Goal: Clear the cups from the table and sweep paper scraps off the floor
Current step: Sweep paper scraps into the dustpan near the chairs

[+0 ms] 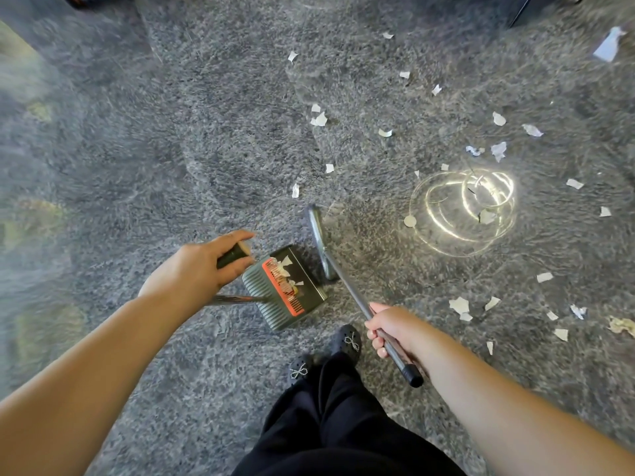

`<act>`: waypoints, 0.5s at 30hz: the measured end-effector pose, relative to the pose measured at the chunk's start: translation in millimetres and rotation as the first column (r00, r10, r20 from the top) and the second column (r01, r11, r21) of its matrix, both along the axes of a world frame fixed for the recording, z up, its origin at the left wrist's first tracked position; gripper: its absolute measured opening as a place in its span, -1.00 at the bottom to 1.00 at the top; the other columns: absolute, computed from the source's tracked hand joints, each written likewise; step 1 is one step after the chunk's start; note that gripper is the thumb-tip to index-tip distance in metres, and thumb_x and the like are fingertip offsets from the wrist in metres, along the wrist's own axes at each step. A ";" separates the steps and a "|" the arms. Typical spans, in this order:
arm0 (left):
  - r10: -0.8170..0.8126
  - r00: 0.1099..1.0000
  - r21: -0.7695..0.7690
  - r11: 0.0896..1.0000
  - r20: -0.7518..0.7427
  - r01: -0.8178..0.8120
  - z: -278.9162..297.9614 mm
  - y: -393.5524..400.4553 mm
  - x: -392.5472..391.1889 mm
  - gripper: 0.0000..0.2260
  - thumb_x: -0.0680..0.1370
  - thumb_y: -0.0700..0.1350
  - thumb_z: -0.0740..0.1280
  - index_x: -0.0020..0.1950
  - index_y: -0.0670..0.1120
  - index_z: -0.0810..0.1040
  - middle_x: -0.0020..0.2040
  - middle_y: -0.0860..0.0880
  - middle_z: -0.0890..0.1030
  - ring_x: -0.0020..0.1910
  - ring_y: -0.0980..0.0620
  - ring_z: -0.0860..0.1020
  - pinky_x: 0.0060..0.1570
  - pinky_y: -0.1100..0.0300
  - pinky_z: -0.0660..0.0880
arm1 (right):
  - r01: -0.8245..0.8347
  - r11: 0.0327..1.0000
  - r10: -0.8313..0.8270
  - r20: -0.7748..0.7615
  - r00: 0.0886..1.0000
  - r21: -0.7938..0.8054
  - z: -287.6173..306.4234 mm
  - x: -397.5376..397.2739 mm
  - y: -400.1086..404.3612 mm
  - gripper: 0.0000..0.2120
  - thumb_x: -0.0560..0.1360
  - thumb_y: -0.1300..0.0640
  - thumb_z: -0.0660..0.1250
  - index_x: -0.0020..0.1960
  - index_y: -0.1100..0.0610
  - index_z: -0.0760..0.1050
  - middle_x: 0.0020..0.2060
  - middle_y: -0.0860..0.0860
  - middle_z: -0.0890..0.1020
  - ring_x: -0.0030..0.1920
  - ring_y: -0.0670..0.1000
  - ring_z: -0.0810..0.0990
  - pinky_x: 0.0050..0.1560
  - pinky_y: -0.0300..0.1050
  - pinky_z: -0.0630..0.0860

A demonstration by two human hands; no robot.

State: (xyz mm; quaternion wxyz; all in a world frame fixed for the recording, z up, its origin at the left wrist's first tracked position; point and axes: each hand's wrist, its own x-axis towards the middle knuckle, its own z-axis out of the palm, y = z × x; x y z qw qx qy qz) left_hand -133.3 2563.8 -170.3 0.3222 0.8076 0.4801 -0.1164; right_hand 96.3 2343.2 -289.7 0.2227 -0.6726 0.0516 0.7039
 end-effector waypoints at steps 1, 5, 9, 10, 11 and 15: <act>0.003 1.000 0.001 1.000 0.002 -0.003 0.6 1.2 0.8 -0.48 0.32 0.48 0.07 0.29 0.54 0.26 -0.23 0.23 0.56 -0.43 0.18 0.52 -0.50 0.26 0.39 | -0.020 1.000 0.020 0.001 1.000 -0.001 1.5 -2.7 4.5 -0.40 0.60 0.36 0.05 0.55 -0.04 0.05 -0.44 0.05 0.34 -0.56 -0.06 0.28 -0.55 -0.26 0.27; -0.006 1.000 0.000 1.000 -0.003 0.006 0.9 5.3 4.0 -0.44 0.31 0.49 0.05 0.31 0.51 0.27 -0.26 0.20 0.56 -0.43 0.17 0.52 -0.50 0.25 0.38 | -0.081 0.995 0.081 -0.001 0.997 0.051 11.5 -16.8 12.9 -0.35 0.56 0.38 0.10 0.56 0.01 0.03 -0.46 0.04 0.35 -0.55 -0.06 0.27 -0.56 -0.26 0.26; 0.008 1.000 0.008 1.000 0.007 -0.008 0.7 9.3 2.1 -0.44 0.30 0.50 0.05 0.31 0.52 0.27 -0.24 0.21 0.57 -0.41 0.16 0.54 -0.48 0.23 0.42 | -0.142 0.987 0.138 0.054 0.989 0.074 22.0 -19.5 1.6 -0.38 0.53 0.37 0.12 0.53 0.02 0.15 -0.48 0.02 0.37 -0.56 -0.06 0.29 -0.55 -0.25 0.26; 0.022 1.000 0.012 1.000 0.012 -0.022 0.8 10.0 0.3 -0.45 0.31 0.49 0.07 0.31 0.51 0.28 -0.23 0.21 0.57 -0.39 0.16 0.54 -0.47 0.22 0.44 | -0.128 0.988 0.124 0.052 0.991 0.084 24.0 -17.5 -3.1 -0.41 0.53 0.36 0.12 0.51 0.02 0.17 -0.48 0.01 0.36 -0.57 -0.06 0.28 -0.56 -0.25 0.25; 0.045 0.999 0.019 0.999 0.016 -0.045 1.4 11.5 -1.5 -0.46 0.33 0.47 0.09 0.32 0.49 0.30 -0.22 0.21 0.57 -0.40 0.15 0.55 -0.46 0.21 0.45 | -0.112 0.989 0.109 0.043 0.993 0.098 27.2 -14.0 -7.0 -0.44 0.54 0.34 0.13 0.49 0.02 0.19 -0.49 0.00 0.35 -0.57 -0.07 0.28 -0.56 -0.26 0.25; 0.152 0.988 0.054 0.987 0.031 -0.154 4.5 19.4 -9.1 -0.60 0.49 0.32 0.24 0.33 0.43 0.34 -0.19 0.17 0.58 -0.47 0.11 0.53 -0.51 0.23 0.42 | -0.036 0.991 0.032 0.032 0.999 0.127 38.3 1.8 -8.2 -0.54 0.61 0.22 0.20 0.46 0.12 0.16 -0.49 -0.01 0.32 -0.57 -0.08 0.27 -0.57 -0.25 0.25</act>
